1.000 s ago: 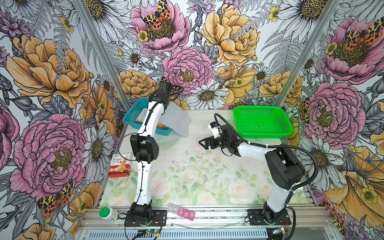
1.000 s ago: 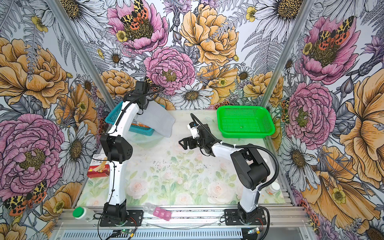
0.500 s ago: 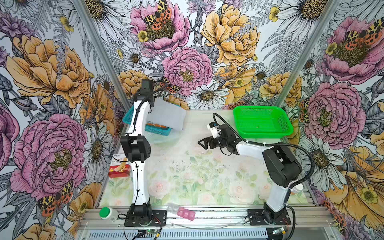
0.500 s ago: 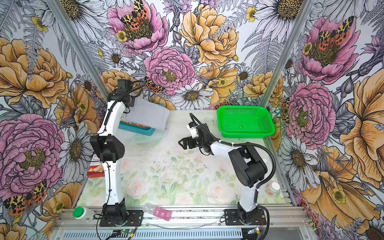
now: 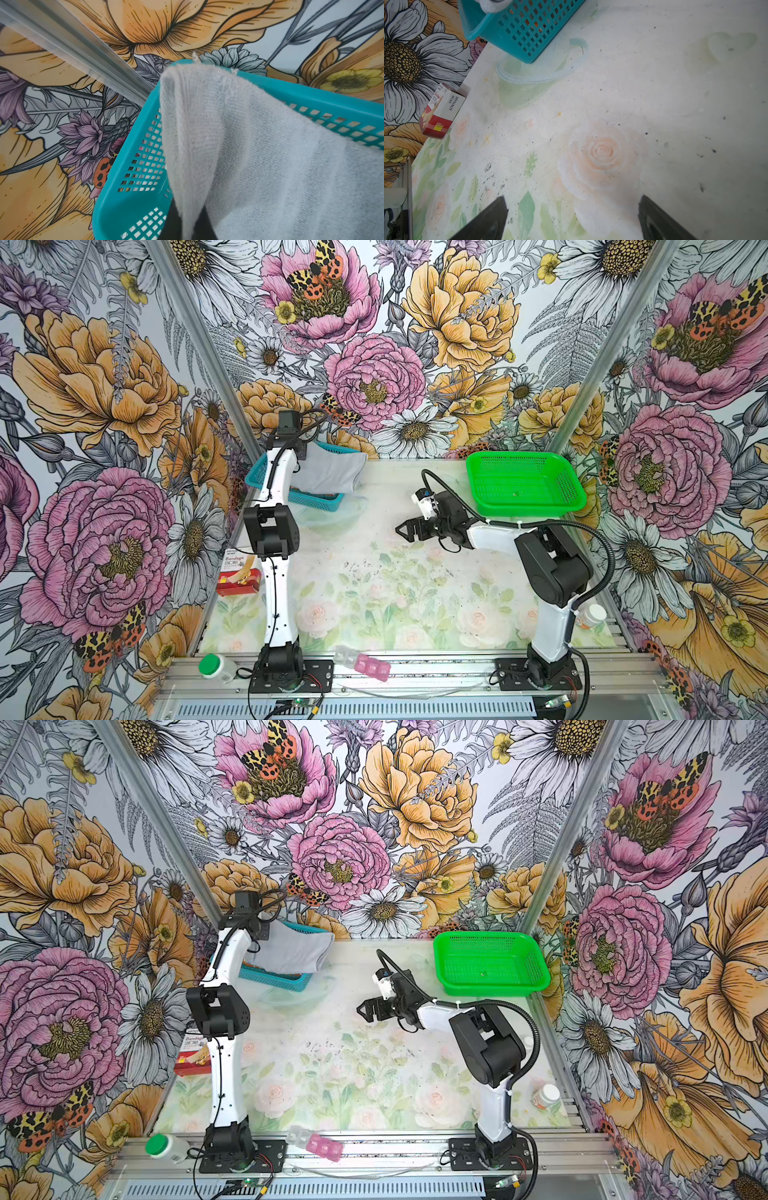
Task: Fold and stack the towels
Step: 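Carry the towel with the left gripper into the teal basket, then lower the towel into the teal basket and open the left gripper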
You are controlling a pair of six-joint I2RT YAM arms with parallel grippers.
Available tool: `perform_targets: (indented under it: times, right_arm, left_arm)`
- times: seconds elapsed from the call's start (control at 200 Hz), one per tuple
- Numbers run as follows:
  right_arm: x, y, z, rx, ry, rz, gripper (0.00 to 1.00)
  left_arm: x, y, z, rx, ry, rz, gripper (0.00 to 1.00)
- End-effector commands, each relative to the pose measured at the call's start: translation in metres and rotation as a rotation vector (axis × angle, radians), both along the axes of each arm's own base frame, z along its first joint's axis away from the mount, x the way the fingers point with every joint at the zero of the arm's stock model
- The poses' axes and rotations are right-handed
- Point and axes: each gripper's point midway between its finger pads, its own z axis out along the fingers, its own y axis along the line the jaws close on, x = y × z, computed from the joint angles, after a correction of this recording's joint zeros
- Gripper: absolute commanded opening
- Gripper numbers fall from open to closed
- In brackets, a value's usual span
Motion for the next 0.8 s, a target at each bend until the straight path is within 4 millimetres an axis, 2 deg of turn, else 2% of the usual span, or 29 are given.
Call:
perform_targets:
  times: [0.0,0.105,0.165,0.4,0.49,0.51,0.555,0.575,0.61,0.655,0.695,0.796]
  right_arm:
    - [0.002,0.011,0.001,0.029,0.008,0.025,0.99]
    - [0.003,0.011,-0.001,0.029,0.011,0.028,1.0]
    - [0.003,0.011,-0.002,0.025,0.014,0.028,1.0]
    - [0.004,0.012,-0.01,0.02,0.033,0.032,0.99]
    - [0.004,0.012,-0.012,0.016,0.039,0.034,0.99]
    - [0.004,0.012,-0.012,0.017,0.039,0.034,0.99]
    - [0.004,0.012,-0.014,0.016,0.042,0.034,1.0]
    - [0.005,0.012,-0.013,0.015,0.041,0.034,1.0]
    - [0.004,0.013,-0.015,0.013,0.047,0.035,1.0]
    - [0.004,0.013,-0.017,0.011,0.052,0.036,0.99]
    - [0.004,0.013,-0.018,0.01,0.054,0.037,0.99]
    - [0.005,0.013,-0.02,0.008,0.06,0.039,0.99]
  left_arm:
    - [0.011,0.013,0.047,0.064,-0.146,0.02,0.0]
    - [0.011,0.021,0.058,0.052,-0.181,0.024,0.0]
    - [0.013,0.021,0.057,0.052,-0.179,-0.004,0.0]
    - [0.016,0.023,0.022,0.069,-0.107,-0.014,0.0]
    - [0.019,0.03,0.018,0.079,-0.115,0.02,0.0]
    - [0.02,0.032,0.019,0.081,-0.123,0.03,0.08]
    - [0.022,0.035,0.018,0.086,-0.135,0.039,0.43]
    - [0.023,0.037,0.018,0.091,-0.14,0.044,0.55]
    - [0.024,0.04,0.02,0.101,-0.153,0.051,0.72]
    - [0.024,0.046,0.024,0.119,-0.169,0.075,0.88]
    - [0.023,0.05,0.029,0.134,-0.183,0.095,0.98]
    - [0.015,0.065,0.049,0.175,-0.224,0.18,0.99]
